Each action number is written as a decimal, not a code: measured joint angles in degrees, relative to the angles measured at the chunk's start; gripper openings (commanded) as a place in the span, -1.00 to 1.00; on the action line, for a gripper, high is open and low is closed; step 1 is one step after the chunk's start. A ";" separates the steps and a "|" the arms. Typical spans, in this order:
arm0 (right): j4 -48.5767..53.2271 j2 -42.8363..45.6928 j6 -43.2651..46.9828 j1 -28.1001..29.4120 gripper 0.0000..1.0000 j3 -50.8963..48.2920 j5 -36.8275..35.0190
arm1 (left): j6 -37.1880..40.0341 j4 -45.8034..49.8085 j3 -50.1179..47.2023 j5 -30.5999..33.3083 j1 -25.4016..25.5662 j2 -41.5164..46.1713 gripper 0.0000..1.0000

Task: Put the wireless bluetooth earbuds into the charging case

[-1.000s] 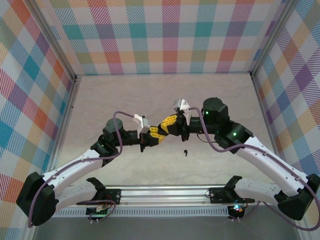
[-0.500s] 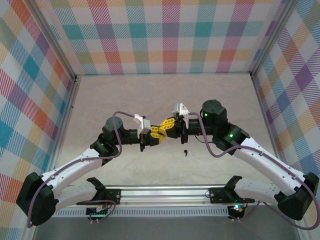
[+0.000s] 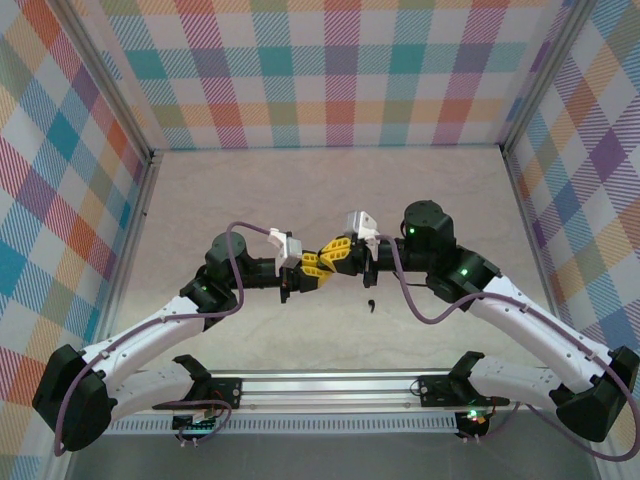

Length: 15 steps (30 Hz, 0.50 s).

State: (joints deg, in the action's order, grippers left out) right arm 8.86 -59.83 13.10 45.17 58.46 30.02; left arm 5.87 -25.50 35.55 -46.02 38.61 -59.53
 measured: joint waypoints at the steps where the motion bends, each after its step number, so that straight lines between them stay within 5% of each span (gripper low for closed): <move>1: 0.04 -0.17 0.28 0.00 -0.83 0.00 0.00 | 0.00 0.11 0.00 0.07 0.00 0.00 -1.00; 15: 0.28 -1.49 2.64 0.17 -0.85 0.09 -0.63 | -0.02 0.81 0.00 0.72 0.00 -0.20 -1.00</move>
State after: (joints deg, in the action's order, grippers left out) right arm 9.15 -61.32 15.75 45.34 58.54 29.39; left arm 5.85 -24.69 35.55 -45.30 38.61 -59.72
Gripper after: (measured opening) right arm 0.080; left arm 0.147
